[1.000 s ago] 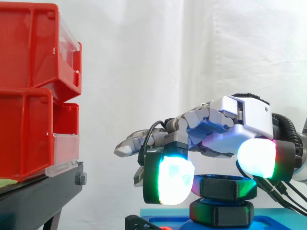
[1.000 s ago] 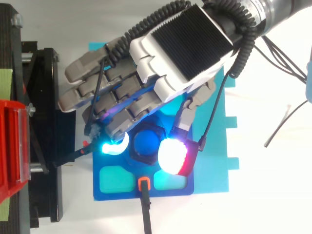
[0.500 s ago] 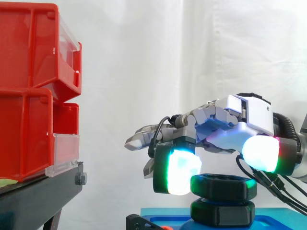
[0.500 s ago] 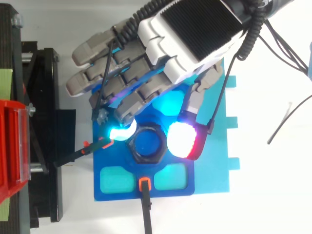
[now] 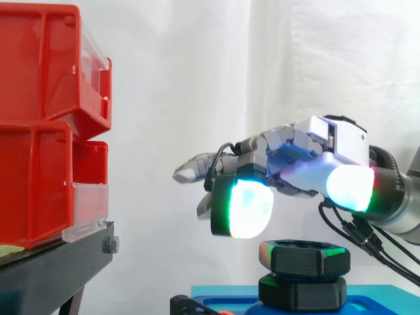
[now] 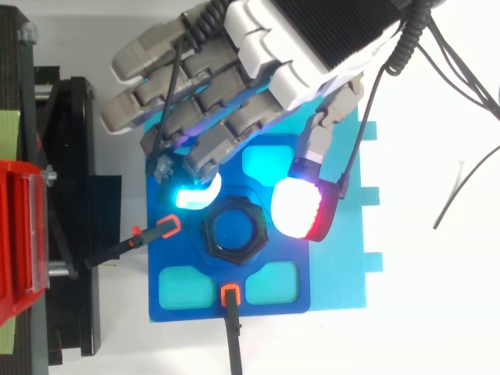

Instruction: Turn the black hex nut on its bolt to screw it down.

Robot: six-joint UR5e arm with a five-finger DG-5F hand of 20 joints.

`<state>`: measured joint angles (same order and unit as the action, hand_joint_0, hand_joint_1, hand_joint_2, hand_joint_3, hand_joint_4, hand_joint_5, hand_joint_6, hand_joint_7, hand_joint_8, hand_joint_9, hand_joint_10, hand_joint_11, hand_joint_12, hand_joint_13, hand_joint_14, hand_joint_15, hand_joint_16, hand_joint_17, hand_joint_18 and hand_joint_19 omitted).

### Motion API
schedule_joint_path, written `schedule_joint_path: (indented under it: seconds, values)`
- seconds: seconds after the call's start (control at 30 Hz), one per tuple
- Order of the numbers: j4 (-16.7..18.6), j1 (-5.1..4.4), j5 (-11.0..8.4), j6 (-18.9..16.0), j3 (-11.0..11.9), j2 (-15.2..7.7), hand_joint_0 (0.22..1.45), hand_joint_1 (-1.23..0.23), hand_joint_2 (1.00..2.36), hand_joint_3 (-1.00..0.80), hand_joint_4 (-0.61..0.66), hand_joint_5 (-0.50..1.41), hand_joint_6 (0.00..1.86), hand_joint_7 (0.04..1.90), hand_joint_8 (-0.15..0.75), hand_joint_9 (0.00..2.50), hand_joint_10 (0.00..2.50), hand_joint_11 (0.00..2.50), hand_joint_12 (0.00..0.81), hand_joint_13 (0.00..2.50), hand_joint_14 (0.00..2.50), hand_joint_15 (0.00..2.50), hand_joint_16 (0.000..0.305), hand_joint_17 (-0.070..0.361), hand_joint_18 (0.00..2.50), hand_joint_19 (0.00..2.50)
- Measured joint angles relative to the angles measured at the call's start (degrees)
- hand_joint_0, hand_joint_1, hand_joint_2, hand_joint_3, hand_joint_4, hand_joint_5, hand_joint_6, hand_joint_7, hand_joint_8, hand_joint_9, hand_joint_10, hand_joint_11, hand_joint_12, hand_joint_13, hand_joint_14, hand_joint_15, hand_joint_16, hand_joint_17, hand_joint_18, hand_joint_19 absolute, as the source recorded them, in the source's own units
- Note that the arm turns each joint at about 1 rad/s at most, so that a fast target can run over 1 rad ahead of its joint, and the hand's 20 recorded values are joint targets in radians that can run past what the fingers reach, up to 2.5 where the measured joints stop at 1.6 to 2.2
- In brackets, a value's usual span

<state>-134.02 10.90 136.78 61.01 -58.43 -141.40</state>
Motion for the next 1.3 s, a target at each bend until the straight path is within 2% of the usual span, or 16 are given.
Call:
schedule_joint_path:
  seconds: [0.17,0.4,0.6,0.87,1.3]
  values:
    - [-0.19,-0.27,-0.38,-1.46,2.72,-0.01,0.44,-0.36,1.00,-0.50,0.13,-0.18,0.68,0.98,0.206,0.67,0.01,0.34,0.114,0.36,0.01,0.14,0.013,0.030,0.00,0.36]
    - [-1.13,-0.90,-1.82,-1.45,3.60,0.01,0.44,-0.36,1.00,-0.50,0.13,-0.17,0.67,0.99,0.206,0.67,0.01,0.34,0.114,0.36,0.01,0.15,0.013,0.030,0.00,0.36]
    - [-5.67,-2.30,-4.60,-0.17,3.59,0.04,0.44,-0.36,1.00,-0.50,0.12,-0.17,0.65,1.02,0.206,0.68,0.01,0.35,0.115,0.36,0.01,0.14,0.013,0.030,0.00,0.36]
    - [-10.66,-4.55,-7.37,4.24,3.60,0.02,0.44,-0.36,1.00,-0.50,0.12,-0.17,0.65,1.03,0.206,0.68,0.01,0.35,0.114,0.36,0.01,0.14,0.014,0.031,0.00,0.37]
    - [-12.06,-6.89,-11.18,4.72,3.59,0.04,0.44,-0.36,1.00,-0.50,0.12,-0.16,0.64,1.05,0.206,0.68,0.01,0.35,0.115,0.36,0.01,0.14,0.014,0.031,0.00,0.36]
